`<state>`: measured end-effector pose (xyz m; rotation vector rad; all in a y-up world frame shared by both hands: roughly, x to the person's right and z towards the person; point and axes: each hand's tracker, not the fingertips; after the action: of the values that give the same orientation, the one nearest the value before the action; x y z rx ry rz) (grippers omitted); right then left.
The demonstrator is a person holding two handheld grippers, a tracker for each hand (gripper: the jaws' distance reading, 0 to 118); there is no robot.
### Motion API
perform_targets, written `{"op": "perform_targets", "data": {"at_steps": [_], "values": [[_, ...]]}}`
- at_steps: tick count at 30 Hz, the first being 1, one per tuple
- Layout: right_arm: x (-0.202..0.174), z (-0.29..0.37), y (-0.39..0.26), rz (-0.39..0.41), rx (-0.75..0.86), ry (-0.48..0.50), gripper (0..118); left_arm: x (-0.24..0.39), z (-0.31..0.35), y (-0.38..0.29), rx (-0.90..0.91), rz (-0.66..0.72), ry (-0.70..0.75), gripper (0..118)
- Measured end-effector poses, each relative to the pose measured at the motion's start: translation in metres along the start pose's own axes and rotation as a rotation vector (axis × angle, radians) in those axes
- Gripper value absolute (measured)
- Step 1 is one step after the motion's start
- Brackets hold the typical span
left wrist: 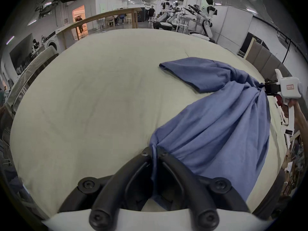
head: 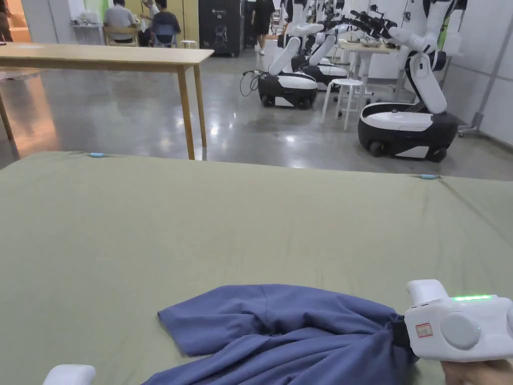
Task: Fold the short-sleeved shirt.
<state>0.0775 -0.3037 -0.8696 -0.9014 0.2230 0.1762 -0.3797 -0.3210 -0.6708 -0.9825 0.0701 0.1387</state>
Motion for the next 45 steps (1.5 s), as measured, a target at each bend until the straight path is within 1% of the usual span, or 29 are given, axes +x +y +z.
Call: {"op": "perform_targets", "data": {"at_steps": [4,6,7,9,13,14,16,17,18,19,20,22,23,25,29,30,32,35,37,40,45], "values": [[0.015,0.062,0.013,-0.032,0.107,0.065,8,-0.007,0.038,0.015,0.073,-0.001,-0.004,2],[0.016,0.102,0.018,-0.028,0.165,0.084,8,-0.007,0.072,0.033,0.146,-0.005,-0.026,2],[0.016,0.121,0.021,-0.017,0.203,0.08,8,-0.006,0.09,0.043,0.201,0.002,-0.031,2],[0.016,0.16,0.025,0.004,0.272,0.06,8,-0.005,0.121,0.067,0.247,-0.026,-0.016,2],[0.023,0.219,0.03,-0.013,0.358,0.057,8,0.006,0.183,0.102,0.388,-0.081,0.102,2],[0.024,0.234,0.031,-0.01,0.38,0.047,8,0.01,0.201,0.11,0.421,-0.065,0.102,2],[0.028,0.26,0.036,-0.016,0.423,0.023,8,0.013,0.228,0.127,0.47,-0.056,0.041,2],[0.028,0.267,0.038,-0.02,0.427,0.021,8,0.015,0.235,0.132,0.488,-0.046,0.033,2],[0.031,0.277,0.041,-0.036,0.444,0.019,8,0.019,0.243,0.137,0.515,-0.05,0.038,2],[0.033,0.287,0.044,-0.041,0.451,0.02,8,0.023,0.25,0.144,0.518,-0.08,0.052,2],[0.035,0.295,0.049,-0.04,0.46,0.011,8,0.027,0.255,0.151,0.534,-0.077,0.077,2],[0.042,0.304,0.06,-0.043,0.471,-0.015,8,0.032,0.262,0.167,0.552,-0.085,0.097,2],[0.045,0.308,0.064,-0.056,0.481,-0.029,8,0.034,0.265,0.173,0.561,-0.074,0.106,2],[0.053,0.315,0.075,-0.078,0.488,-0.028,8,0.036,0.27,0.187,0.58,-0.059,0.107,2],[0.059,0.319,0.103,-0.087,0.497,-0.045,8,0.046,0.269,0.217,0.593,-0.049,0.096,2],[0.06,0.318,0.114,-0.089,0.499,-0.062,8,0.051,0.266,0.229,0.603,-0.043,0.099,2],[0.062,0.315,0.131,-0.089,0.497,-0.078,8,0.058,0.26,0.247,0.601,-0.058,0.134,2],[0.069,0.306,0.161,-0.086,0.497,-0.1,8,0.069,0.248,0.275,0.599,-0.069,0.183,2],[0.071,0.297,0.184,-0.04,0.468,-0.164,8,0.075,0.239,0.294,0.594,-0.073,0.222,2],[0.072,0.286,0.208,-0.046,0.498,-0.161,8,0.083,0.226,0.321,0.61,-0.074,0.259,2],[0.081,0.251,0.245,-0.058,0.501,-0.197,8,0.092,0.201,0.358,0.643,-0.061,0.276,2]]}}
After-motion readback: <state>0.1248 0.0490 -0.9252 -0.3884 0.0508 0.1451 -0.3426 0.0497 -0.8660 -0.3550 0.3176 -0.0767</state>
